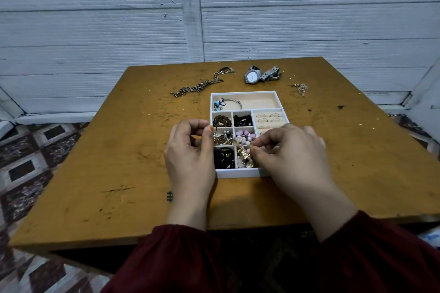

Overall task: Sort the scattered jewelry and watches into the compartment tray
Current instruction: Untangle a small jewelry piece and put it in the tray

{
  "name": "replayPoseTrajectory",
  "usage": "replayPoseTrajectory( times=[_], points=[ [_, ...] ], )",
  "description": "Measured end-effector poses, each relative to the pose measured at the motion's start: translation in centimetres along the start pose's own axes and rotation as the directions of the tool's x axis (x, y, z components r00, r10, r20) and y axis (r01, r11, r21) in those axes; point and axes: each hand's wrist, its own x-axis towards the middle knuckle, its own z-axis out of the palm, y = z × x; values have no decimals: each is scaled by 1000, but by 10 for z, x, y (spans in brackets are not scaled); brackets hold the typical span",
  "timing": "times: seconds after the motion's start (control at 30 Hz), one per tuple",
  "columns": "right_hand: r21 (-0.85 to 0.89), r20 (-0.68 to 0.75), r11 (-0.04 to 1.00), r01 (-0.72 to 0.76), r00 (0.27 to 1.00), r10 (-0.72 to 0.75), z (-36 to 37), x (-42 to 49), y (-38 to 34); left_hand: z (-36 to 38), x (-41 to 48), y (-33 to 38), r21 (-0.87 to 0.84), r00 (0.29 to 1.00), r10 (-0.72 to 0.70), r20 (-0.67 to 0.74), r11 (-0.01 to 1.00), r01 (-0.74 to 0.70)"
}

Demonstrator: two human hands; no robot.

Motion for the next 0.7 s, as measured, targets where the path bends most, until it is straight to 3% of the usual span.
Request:
replayPoseTrajectory(
  times=[0.33, 0.57, 0.7],
  points=[
    [38, 49, 995, 94, 994, -96, -4, 20, -8, 0, 0, 0, -2, 1000, -6, 2, 1000, 6],
    [-11, 195, 981, 192, 963, -186, 4, 42, -23, -1, 0, 1, 2, 1000, -2, 1, 1000, 2],
    [44, 180, 981, 188, 965, -193, -1, 43, -14, -1, 1, 0, 5, 1000, -1, 6, 1000, 1]
  ],
)
